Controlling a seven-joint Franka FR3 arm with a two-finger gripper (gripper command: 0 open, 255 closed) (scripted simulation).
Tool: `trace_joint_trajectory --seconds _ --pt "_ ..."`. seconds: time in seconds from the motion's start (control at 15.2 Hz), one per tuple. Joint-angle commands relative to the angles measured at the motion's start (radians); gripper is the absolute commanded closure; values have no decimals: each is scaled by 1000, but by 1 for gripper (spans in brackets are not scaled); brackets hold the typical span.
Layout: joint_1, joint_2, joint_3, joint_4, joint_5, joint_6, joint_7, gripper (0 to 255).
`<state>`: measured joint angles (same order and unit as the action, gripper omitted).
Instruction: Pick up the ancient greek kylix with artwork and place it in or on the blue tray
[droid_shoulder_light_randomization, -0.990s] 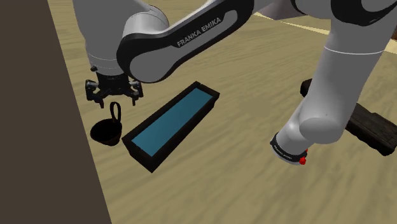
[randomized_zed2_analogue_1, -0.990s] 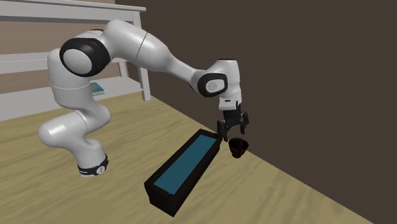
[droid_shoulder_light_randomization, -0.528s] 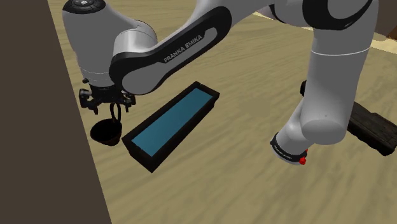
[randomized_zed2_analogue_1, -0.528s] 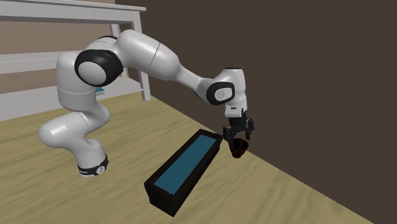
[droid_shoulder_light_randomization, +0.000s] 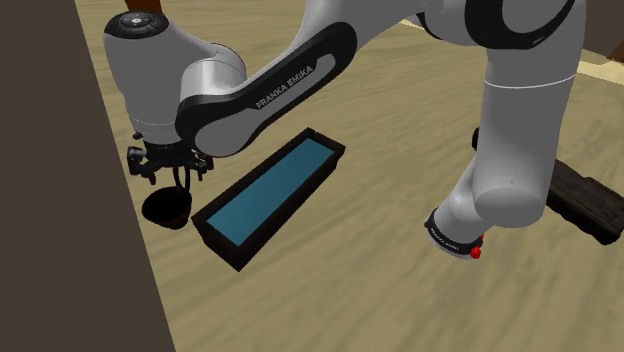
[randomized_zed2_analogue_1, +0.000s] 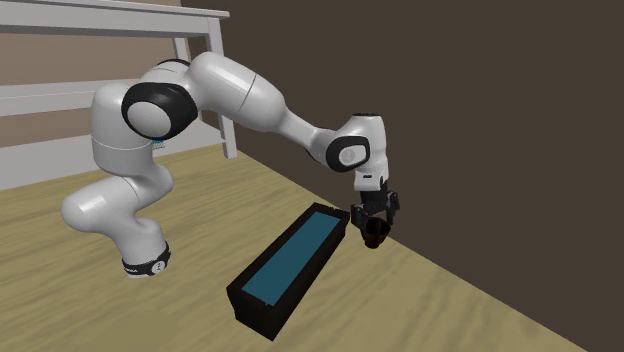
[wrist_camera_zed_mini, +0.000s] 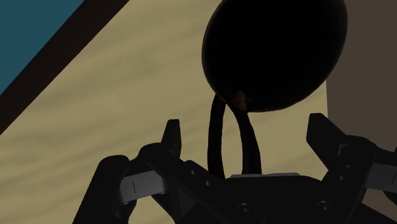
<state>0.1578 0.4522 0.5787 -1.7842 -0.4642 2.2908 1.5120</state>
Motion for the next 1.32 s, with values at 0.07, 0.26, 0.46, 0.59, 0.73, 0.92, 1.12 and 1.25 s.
trace_joint_trajectory --seconds 0.07,0.26,0.46,0.59,0.73,0.92,1.12,1.25 --pt "0 0 0 0 0 0 0 0" --pt "0 0 0 0 0 0 0 255" --pt "0 0 0 0 0 0 0 255" --pt "0 0 0 0 0 0 0 255" --pt "0 0 0 0 0 0 0 255" --pt "-7 -20 11 13 19 -29 -15 255" --pt "-12 -38 20 28 37 -59 -29 255" --pt "-16 -50 26 40 48 -80 -38 255"
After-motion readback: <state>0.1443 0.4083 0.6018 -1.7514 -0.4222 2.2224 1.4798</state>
